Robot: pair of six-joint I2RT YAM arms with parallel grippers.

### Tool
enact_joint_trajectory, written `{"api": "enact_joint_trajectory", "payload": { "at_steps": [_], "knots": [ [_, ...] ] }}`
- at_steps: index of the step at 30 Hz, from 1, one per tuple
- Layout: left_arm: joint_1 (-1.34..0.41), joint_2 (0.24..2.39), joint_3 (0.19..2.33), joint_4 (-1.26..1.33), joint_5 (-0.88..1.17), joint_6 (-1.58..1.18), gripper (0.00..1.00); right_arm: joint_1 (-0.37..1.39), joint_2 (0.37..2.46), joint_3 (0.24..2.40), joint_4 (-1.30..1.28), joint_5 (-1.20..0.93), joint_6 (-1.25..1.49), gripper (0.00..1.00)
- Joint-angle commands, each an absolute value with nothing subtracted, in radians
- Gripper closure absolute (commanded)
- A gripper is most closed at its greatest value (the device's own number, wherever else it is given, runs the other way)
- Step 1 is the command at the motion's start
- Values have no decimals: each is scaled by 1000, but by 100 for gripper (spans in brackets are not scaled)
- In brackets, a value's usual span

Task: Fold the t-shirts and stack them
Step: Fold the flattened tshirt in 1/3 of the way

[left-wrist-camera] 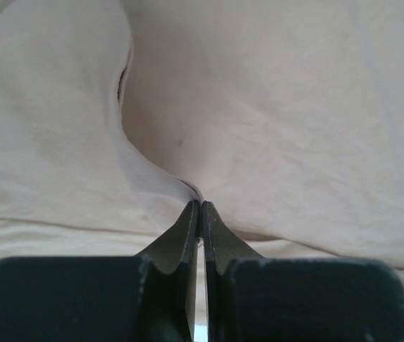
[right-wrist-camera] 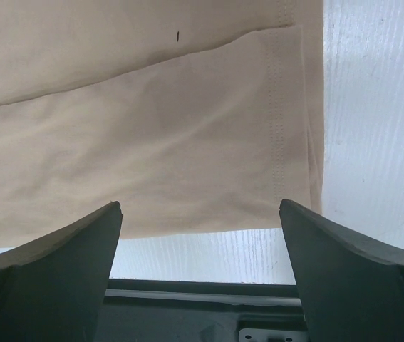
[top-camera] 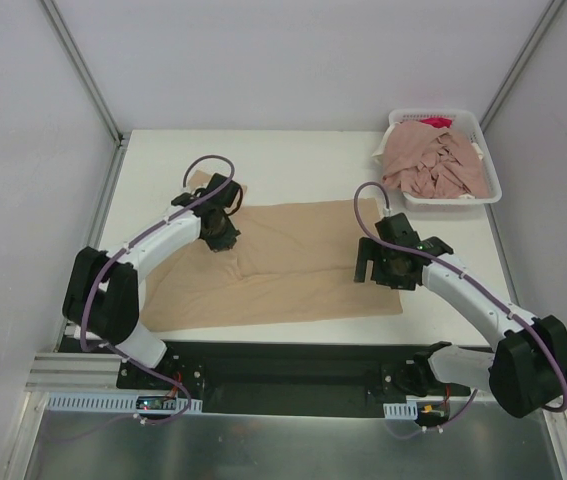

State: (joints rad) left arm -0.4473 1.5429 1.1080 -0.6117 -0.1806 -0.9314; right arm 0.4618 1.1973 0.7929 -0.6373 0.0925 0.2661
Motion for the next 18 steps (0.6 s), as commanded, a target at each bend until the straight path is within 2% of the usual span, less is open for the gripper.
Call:
{"api": "enact_joint_trajectory", "payload": {
  "at_steps": [1,4,5,7,8,9,14,18],
  "knots": [
    [-472,1662,1245,-591,-216,-879,100,443,1160,813,-657,113,249,3],
    [-474,1747,1317,-592,-203,-853,100,436,1154,815,-663,117,241,3],
    [-474,1764,1331,-594,-193,-848,93,434,1154,816,-666,120,236,3],
    [-476,1801,1359,-592,-176,-835,65,426,1151,824,-673,127,232,3],
    [-476,1807,1364,-592,-176,-831,47,426,1150,827,-678,136,230,3],
    [-476,1822,1370,-592,-187,-824,22,423,1149,830,-681,138,227,3],
    [-474,1809,1428,-592,-201,-762,2,413,1172,897,-684,141,199,3],
    [-450,1783,1505,-594,-233,-694,1,410,1244,1013,-683,141,158,3]
  ]
}}
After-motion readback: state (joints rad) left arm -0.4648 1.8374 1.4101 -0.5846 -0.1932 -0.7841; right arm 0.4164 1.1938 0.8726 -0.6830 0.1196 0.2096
